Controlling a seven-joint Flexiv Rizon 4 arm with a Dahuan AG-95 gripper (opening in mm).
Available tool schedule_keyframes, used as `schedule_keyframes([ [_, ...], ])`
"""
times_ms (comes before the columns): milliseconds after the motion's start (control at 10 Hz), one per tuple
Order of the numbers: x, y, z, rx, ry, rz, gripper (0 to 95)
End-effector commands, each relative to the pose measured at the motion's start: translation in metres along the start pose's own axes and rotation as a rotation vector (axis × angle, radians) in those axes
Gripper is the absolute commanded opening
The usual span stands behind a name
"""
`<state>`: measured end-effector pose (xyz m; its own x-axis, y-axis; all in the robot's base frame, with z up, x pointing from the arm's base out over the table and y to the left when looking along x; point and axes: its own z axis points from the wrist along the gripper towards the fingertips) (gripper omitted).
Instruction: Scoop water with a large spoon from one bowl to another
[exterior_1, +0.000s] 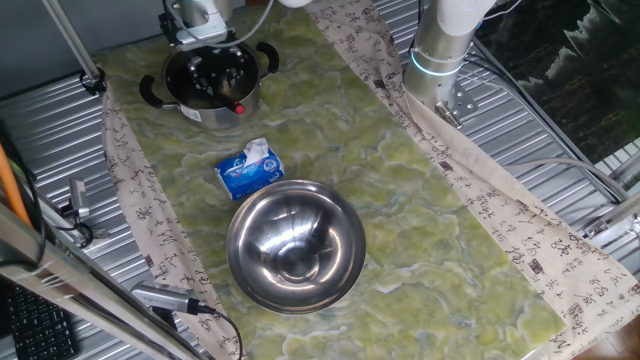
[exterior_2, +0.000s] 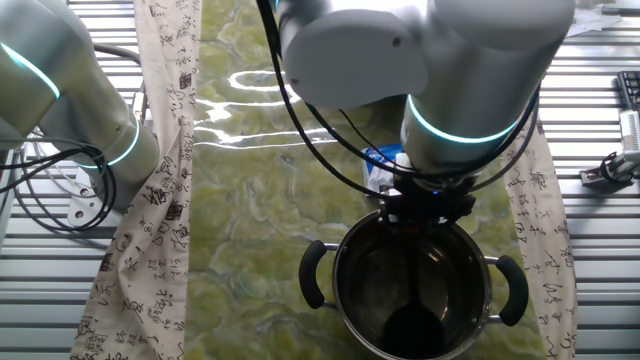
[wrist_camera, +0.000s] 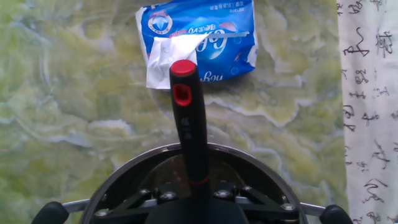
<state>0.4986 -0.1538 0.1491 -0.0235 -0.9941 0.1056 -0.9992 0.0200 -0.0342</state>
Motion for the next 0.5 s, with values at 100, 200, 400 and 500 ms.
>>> schedule_keyframes([
  [100, 0.0000, -0.0010, 0.0038, 0.001, -0.005, -0.003, 38.0],
  [200, -0.0001, -0.0012, 0.0049, 0.002, -0.005, -0.004, 38.0],
  [400, -0.0003, -0.0015, 0.0071, 0.002, -0.008, -0.004, 38.0],
  [500, -0.0004, -0.0015, 0.0078, 0.003, -0.009, -0.004, 38.0],
])
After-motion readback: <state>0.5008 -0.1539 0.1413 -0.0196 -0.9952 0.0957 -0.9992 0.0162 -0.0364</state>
